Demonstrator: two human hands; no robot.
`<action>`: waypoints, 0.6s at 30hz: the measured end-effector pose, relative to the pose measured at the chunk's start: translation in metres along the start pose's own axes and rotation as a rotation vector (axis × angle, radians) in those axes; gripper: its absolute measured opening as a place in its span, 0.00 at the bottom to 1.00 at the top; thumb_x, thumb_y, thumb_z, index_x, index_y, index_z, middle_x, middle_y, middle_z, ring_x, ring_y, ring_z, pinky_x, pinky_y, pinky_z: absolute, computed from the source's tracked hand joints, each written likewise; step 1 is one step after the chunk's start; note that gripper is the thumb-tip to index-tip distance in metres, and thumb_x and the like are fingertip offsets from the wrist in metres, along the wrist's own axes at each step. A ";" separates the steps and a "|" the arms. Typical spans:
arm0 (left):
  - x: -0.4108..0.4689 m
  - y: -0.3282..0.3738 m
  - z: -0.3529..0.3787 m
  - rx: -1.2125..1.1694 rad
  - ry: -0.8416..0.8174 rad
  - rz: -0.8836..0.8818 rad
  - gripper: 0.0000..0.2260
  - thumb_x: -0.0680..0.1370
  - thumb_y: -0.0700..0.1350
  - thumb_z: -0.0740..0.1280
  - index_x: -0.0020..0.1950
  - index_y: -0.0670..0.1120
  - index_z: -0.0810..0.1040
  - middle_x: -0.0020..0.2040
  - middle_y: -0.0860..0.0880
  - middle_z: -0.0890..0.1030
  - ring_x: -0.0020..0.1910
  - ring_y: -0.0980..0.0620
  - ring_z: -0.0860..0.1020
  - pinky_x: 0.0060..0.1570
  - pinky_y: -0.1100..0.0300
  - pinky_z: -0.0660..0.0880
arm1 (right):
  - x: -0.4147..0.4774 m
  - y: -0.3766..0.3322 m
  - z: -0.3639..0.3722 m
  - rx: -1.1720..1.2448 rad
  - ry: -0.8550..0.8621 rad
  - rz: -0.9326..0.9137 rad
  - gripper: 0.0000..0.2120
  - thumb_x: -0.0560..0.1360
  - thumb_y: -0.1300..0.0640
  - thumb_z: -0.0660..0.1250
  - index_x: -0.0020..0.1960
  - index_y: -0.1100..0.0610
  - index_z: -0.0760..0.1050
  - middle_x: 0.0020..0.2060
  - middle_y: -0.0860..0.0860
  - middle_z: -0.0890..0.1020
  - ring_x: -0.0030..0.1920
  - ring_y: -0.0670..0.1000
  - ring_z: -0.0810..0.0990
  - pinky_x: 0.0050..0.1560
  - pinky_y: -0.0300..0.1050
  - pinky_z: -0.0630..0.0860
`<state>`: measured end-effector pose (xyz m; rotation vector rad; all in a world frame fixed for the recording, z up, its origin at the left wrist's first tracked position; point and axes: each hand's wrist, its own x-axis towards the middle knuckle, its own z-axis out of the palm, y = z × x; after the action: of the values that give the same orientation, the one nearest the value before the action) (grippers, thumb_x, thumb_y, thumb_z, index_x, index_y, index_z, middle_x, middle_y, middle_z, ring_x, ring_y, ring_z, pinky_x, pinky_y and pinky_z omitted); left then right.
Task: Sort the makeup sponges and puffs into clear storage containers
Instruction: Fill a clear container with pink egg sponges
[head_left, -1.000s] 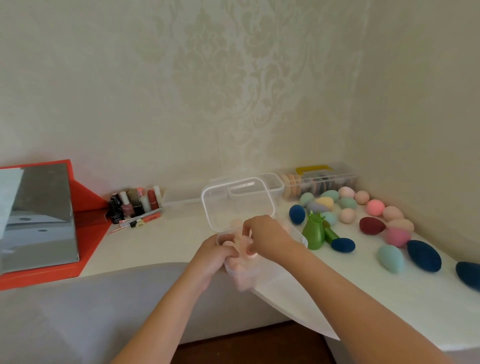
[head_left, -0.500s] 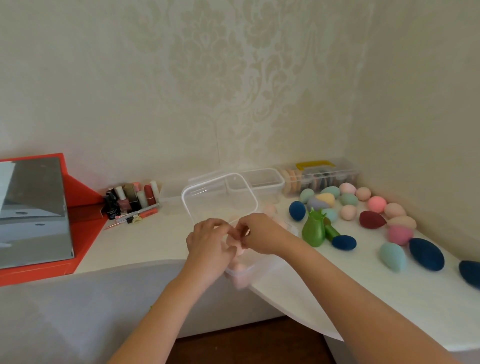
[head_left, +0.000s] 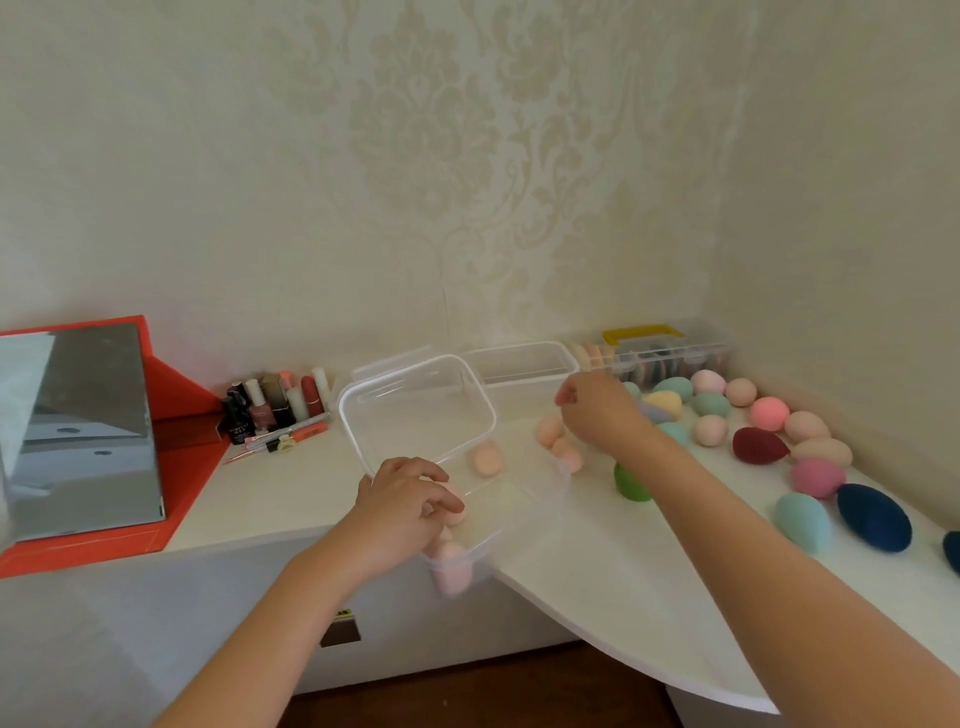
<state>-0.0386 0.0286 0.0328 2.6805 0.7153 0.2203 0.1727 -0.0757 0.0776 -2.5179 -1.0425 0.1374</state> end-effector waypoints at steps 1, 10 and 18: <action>-0.001 -0.002 -0.002 0.001 -0.011 0.001 0.11 0.80 0.46 0.60 0.56 0.57 0.80 0.60 0.62 0.67 0.67 0.57 0.59 0.69 0.55 0.57 | 0.003 0.002 0.003 -0.119 -0.062 0.030 0.13 0.78 0.60 0.58 0.60 0.59 0.75 0.58 0.55 0.79 0.56 0.54 0.77 0.52 0.44 0.72; -0.004 -0.001 -0.002 0.012 -0.006 0.011 0.13 0.79 0.44 0.59 0.58 0.57 0.79 0.65 0.59 0.67 0.68 0.56 0.58 0.69 0.55 0.55 | 0.026 -0.006 0.037 -0.485 -0.160 0.043 0.10 0.76 0.62 0.62 0.55 0.61 0.77 0.55 0.55 0.80 0.56 0.56 0.79 0.54 0.47 0.76; -0.003 -0.004 0.001 -0.062 0.001 0.022 0.13 0.79 0.43 0.60 0.59 0.55 0.78 0.72 0.59 0.59 0.70 0.55 0.56 0.71 0.55 0.55 | 0.023 -0.011 0.033 -0.445 -0.156 -0.002 0.10 0.77 0.60 0.62 0.57 0.61 0.76 0.56 0.55 0.80 0.57 0.54 0.79 0.49 0.43 0.73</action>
<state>-0.0429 0.0303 0.0302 2.6303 0.6680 0.2452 0.1737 -0.0417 0.0533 -2.9412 -1.2518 0.1125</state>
